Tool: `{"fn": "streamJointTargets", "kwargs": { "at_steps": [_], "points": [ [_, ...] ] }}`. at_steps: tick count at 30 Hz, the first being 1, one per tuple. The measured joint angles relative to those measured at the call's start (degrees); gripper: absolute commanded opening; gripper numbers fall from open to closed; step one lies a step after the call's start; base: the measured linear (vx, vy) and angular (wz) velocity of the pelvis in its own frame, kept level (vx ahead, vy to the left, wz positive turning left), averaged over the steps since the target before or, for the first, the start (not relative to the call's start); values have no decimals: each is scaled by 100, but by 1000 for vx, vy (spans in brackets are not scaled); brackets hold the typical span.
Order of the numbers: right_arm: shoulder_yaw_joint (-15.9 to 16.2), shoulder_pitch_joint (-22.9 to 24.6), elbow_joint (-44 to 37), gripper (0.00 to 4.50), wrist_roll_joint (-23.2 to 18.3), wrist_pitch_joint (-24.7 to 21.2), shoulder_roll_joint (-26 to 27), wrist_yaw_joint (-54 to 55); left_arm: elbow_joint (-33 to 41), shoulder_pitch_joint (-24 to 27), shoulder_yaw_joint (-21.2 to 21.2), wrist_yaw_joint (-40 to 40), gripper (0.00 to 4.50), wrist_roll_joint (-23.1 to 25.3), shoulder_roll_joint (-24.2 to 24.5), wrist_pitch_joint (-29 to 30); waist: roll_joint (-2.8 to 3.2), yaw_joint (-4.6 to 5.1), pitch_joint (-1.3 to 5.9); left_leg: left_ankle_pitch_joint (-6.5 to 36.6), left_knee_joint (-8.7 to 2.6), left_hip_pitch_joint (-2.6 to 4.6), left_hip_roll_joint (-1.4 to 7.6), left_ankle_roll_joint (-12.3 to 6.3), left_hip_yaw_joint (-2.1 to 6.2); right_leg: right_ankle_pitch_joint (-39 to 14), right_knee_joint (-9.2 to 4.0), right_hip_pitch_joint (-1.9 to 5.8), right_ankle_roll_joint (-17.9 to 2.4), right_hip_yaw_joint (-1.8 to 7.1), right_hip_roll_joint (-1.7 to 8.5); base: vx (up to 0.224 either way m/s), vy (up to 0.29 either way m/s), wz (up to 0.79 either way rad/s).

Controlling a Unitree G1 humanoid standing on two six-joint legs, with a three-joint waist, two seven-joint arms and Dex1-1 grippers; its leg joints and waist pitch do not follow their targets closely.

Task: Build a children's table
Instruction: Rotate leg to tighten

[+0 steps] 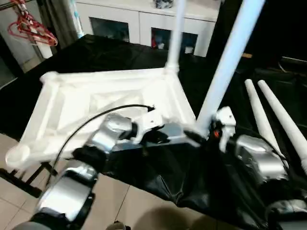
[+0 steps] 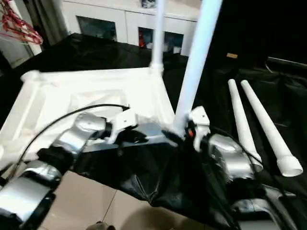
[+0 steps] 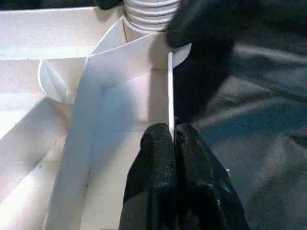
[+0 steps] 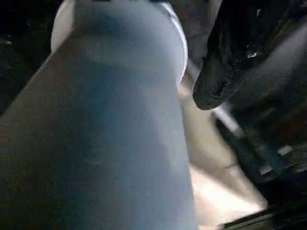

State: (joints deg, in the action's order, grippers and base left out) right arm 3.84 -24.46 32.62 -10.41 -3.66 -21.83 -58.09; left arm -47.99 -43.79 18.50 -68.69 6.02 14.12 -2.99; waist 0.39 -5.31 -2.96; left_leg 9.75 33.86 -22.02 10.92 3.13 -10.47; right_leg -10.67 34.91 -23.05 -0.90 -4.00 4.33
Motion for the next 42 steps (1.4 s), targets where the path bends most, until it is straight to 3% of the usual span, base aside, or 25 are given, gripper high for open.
{"fn": "streamJointTargets", "kwargs": {
  "at_steps": [5,6,16,22,27,33,35,39,42],
  "points": [
    [162,143,-254,394,-118,-117,-193,-662,125,75,26,-511,0,-132,173,51,-4,-5,-3,0,2,2,2,1,-4,0,2,0,0,1,2,0,0,0],
    [181,152,-282,369,-121,-124,-207,-723,152,80,31,-579,0,-137,198,71,-5,-2,-3,0,1,2,2,1,-4,0,2,0,0,1,2,0,0,0],
    [290,172,-452,290,-145,-275,-303,-1081,317,128,46,-1023,0,-219,348,274,-10,0,-6,0,1,1,4,1,-7,-1,2,-2,2,1,1,0,0,0],
    [254,323,-577,278,-158,-327,-171,-941,382,182,41,-925,0,-230,344,337,-14,-11,-7,0,2,2,4,1,-7,-2,2,-1,3,2,2,0,0,0],
    [-172,339,-408,277,-34,-339,364,454,93,82,-89,-33,0,-60,57,358,-16,22,-5,0,0,27,3,4,-7,2,5,14,-2,3,2,0,0,0],
    [-592,-56,217,276,265,-234,1151,2645,-364,-175,-151,1246,0,182,-482,628,-14,52,-6,1,-7,92,-5,5,-6,-17,-8,54,30,4,9,0,0,0],
    [-728,-338,576,276,402,-175,1425,3525,-526,-277,-179,1744,0,277,-720,724,16,70,-12,1,-11,105,-10,5,13,-18,-51,78,31,-14,11,0,0,0],
    [-790,-480,910,276,511,133,1539,4142,-657,-344,-175,2108,0,382,-958,757,39,76,-7,2,-83,113,-26,4,21,-17,-192,124,30,-30,11,0,0,0],
    [-802,-481,942,345,571,214,1555,4171,-680,-361,-155,2131,0,406,-971,685,38,84,-8,1,-83,110,-57,3,20,-14,-193,120,26,7,17,0,0,0]
  ]
}}
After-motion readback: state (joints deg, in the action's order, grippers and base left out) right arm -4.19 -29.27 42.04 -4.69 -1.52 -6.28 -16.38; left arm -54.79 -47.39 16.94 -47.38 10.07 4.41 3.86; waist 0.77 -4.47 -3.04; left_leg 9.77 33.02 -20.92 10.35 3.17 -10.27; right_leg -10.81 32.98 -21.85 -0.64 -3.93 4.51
